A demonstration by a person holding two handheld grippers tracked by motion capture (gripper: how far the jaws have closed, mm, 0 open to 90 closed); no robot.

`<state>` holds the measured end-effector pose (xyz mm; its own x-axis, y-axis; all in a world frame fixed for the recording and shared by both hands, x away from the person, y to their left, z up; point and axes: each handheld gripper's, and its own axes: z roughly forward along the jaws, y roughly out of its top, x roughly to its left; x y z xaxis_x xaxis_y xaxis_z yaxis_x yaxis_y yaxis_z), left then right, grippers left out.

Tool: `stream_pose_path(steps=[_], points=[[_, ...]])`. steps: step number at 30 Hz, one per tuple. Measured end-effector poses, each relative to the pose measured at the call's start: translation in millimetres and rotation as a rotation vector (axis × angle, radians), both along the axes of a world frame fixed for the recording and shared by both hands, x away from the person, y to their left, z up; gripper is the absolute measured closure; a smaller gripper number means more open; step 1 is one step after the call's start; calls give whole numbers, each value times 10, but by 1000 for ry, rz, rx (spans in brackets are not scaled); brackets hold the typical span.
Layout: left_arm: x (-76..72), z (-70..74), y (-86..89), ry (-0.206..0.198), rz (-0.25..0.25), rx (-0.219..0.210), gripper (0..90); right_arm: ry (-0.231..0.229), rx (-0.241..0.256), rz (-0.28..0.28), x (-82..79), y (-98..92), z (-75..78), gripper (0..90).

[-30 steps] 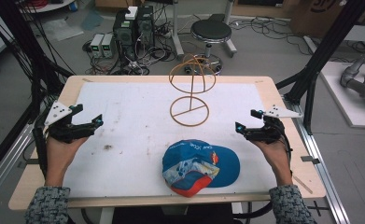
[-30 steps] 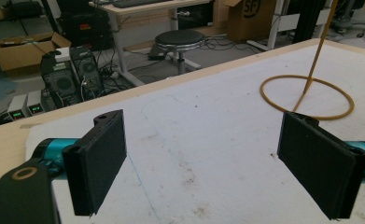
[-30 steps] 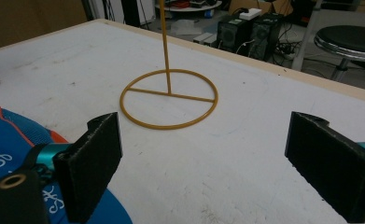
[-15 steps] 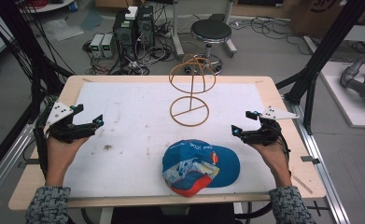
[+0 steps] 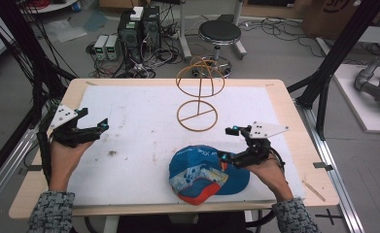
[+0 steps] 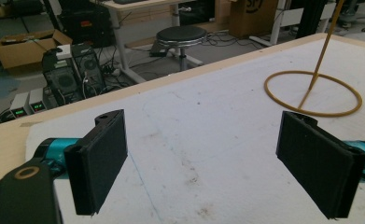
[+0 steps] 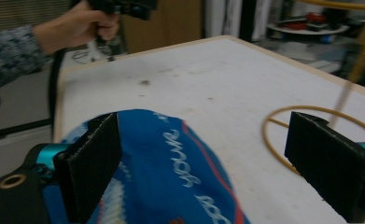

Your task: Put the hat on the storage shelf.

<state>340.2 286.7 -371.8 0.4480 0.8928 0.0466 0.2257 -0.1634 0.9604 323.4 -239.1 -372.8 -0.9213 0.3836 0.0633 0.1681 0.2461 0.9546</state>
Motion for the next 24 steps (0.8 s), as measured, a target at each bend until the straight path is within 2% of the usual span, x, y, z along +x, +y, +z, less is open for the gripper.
stream_pose_path(steps=[3,4,8,9,14,24], points=[[6,-4,-1,6,0,-2,168,2,-19,76,-39,135,-30,168],[5,-3,2,6,-3,-2,168,-6,-51,108,-53,210,-52,169],[0,1,0,4,-1,-5,168,-11,-78,146,-77,291,-77,189],[0,0,-1,4,0,-3,168,-5,-89,169,-86,333,-89,230],[-1,0,-1,5,5,-6,169,-7,-130,199,-99,428,-128,240],[-15,4,9,7,3,-3,170,-31,-232,247,-112,587,-230,382]])
